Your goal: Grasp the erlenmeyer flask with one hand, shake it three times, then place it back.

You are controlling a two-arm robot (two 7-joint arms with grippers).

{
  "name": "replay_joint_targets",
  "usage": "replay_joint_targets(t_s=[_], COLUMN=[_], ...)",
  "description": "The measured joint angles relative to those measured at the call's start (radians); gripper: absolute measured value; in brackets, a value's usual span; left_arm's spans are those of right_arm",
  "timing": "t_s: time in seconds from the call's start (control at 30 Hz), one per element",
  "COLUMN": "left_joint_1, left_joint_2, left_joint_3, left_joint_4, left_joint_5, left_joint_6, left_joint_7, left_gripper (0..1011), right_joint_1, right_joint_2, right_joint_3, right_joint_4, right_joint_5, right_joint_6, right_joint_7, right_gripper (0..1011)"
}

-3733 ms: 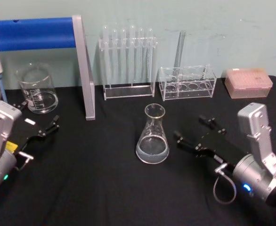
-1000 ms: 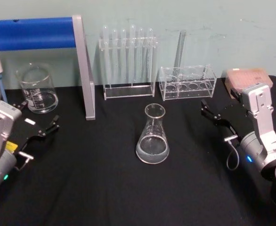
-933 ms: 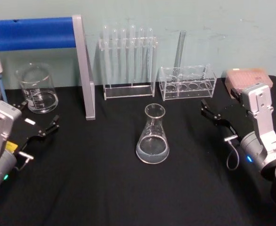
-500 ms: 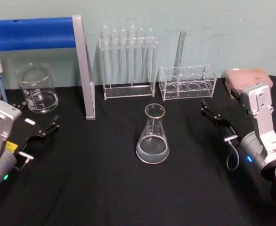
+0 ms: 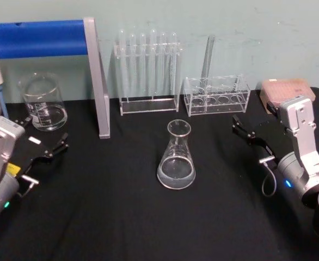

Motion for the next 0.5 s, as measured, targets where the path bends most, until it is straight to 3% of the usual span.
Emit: replay_joint_targets(t_s=[0.5], left_joint_1=[0.0], left_joint_2=[0.0], left_joint_3=[0.0], left_joint_4=[0.0], left_joint_5=[0.0], left_joint_6=[0.0], left_joint_7=[0.0], left_gripper=[1001], right_joint_1=[0.0], right_joint_2=[0.0], right_joint_3=[0.0], right_joint_4=[0.0], right_joint_5=[0.0], right_joint_6=[0.0], right_joint_7=[0.0], right_gripper=[1002])
